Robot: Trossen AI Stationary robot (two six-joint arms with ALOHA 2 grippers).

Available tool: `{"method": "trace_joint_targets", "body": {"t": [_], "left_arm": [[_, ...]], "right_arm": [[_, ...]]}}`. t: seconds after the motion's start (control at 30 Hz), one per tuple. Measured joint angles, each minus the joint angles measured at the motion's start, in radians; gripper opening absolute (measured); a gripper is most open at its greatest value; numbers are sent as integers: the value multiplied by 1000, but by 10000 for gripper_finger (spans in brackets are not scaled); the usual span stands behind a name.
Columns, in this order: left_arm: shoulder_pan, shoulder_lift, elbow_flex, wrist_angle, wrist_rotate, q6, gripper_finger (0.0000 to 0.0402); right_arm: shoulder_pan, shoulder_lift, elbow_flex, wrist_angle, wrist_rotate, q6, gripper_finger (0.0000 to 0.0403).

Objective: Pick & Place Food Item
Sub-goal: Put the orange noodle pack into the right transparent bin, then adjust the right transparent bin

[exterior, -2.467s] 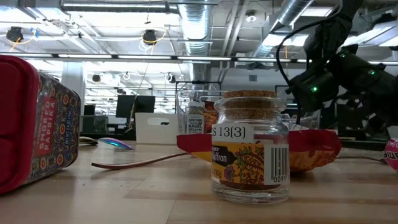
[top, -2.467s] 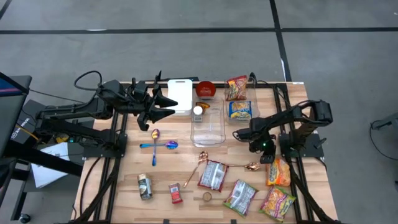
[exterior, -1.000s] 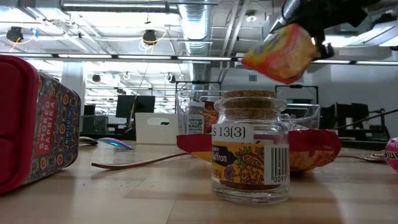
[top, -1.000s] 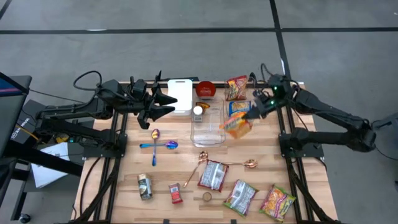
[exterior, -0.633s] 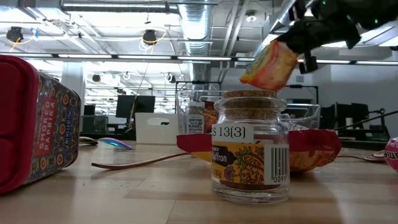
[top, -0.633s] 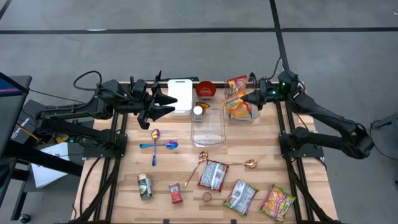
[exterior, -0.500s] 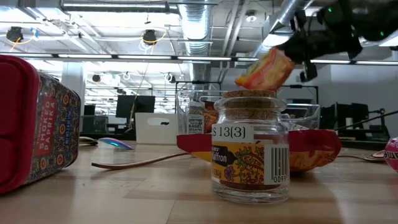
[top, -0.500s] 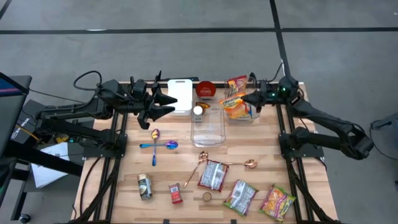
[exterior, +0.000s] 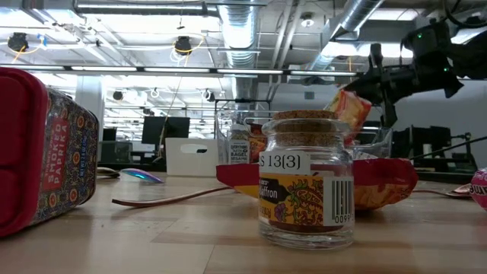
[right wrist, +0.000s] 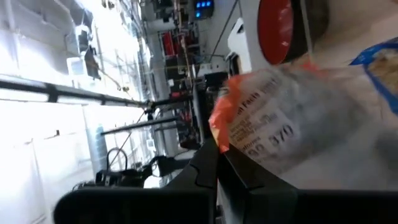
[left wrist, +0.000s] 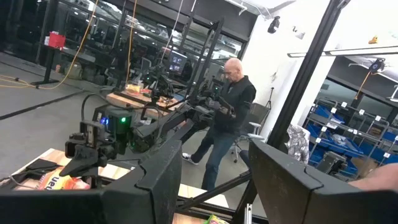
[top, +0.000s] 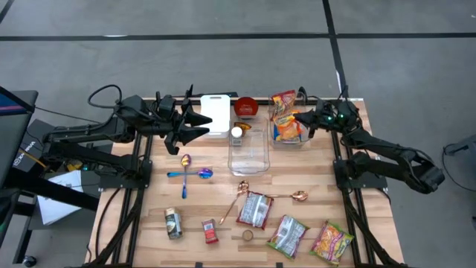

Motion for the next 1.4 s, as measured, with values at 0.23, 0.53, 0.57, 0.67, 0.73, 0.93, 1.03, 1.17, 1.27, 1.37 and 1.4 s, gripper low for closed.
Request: {"method": "trace_joint_targets", "body": {"t": [0.23,0.53,0.57,0.67,0.73,0.93,1.03,1.17,1.27,1.37,1.4], "left_arm": [[0,5,0,2,-11,0,182],[0,59,0,3,-17,-4,182],[0,69,0,2,-16,-8,182],[0,97,0,9,-15,-28,182],[0,115,0,21,-2,-34,182],[0,134,0,101,34,-37,182],[0,128,0,108,34,-29,182],[0,120,0,113,34,-28,182],[0,123,0,107,34,-27,182],[0,125,0,109,34,-27,182],[0,126,0,108,34,-27,182]], "right_arm": [[5,0,2,30,9,49,0],[40,-4,6,-133,-3,-74,11],[36,-5,6,-137,-7,-84,19],[12,-5,6,-153,-21,-120,50],[-11,-5,6,-171,-36,-134,75],[-71,-4,6,-215,-85,-166,154],[-84,0,14,-176,-89,-122,183],[-87,1,49,-131,-91,-81,201],[-85,0,62,-106,-96,-51,202],[-76,-3,83,-20,-97,-23,197],[-78,-6,90,-13,-98,-23,193]]}}
